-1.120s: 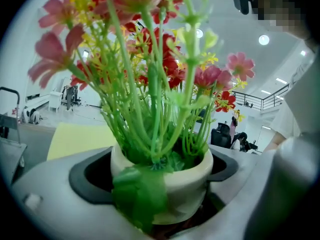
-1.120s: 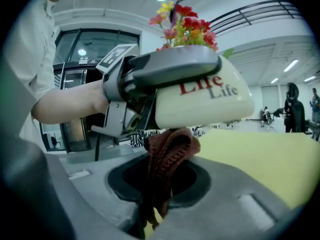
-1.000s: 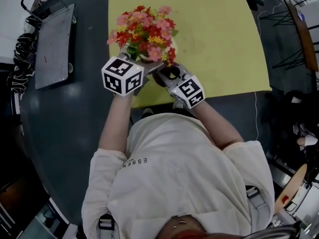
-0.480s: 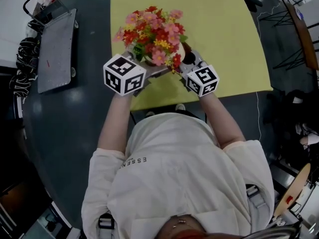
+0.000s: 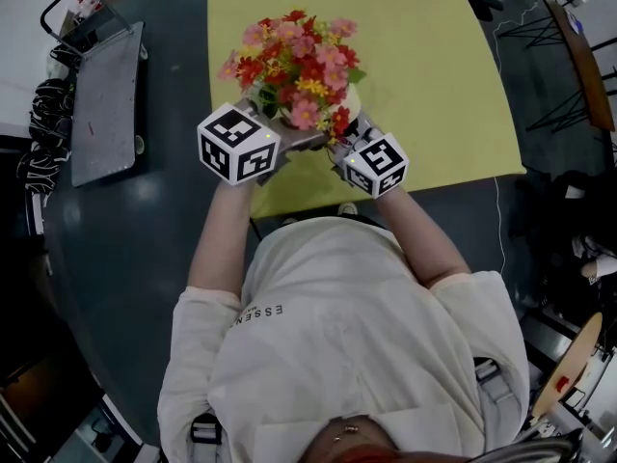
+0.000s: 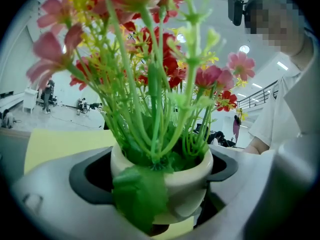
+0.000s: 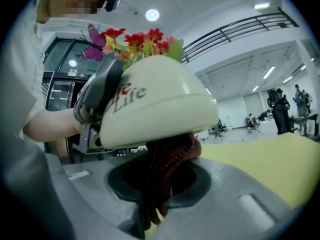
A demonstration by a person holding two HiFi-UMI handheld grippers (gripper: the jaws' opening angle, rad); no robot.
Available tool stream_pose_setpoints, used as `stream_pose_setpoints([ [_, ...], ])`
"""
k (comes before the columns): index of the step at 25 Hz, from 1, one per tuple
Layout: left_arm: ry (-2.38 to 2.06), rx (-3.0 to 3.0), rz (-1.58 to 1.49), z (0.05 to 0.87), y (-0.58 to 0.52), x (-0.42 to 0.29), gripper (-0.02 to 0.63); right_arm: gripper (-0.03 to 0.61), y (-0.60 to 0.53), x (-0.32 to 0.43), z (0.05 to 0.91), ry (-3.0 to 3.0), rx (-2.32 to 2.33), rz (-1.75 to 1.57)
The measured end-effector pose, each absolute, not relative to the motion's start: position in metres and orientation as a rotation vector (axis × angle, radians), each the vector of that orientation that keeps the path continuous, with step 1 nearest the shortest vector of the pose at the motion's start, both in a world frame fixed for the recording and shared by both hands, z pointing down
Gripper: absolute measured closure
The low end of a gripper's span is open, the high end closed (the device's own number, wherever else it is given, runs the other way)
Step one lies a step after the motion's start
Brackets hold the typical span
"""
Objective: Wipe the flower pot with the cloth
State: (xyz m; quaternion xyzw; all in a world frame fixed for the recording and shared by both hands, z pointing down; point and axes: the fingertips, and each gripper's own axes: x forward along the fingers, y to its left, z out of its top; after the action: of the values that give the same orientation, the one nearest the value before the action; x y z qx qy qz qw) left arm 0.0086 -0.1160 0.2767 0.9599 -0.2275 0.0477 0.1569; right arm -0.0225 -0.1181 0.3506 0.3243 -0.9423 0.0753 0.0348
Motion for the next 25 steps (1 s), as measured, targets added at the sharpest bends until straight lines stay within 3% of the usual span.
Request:
stream_pose_setpoints([
  [7, -0.679, 2.722, 0.107, 0.284, -0.126, -0.007, 0.057, 0.517, -0.098, -0.051, 0.359, -2.954, 0.78, 0.248],
  [17, -0.758, 2.701, 0.167, 0.309, -0.143, -0.011, 0.057, 0.517, -0.073, -0.036, 0.38, -2.977, 0.529, 0.369],
  [25, -0.762, 2.744, 0.176, 0.338, -0.145, -0.023, 0.057, 0.517, -0.117, 0.027, 0.421, -2.71, 0.929, 0.317],
])
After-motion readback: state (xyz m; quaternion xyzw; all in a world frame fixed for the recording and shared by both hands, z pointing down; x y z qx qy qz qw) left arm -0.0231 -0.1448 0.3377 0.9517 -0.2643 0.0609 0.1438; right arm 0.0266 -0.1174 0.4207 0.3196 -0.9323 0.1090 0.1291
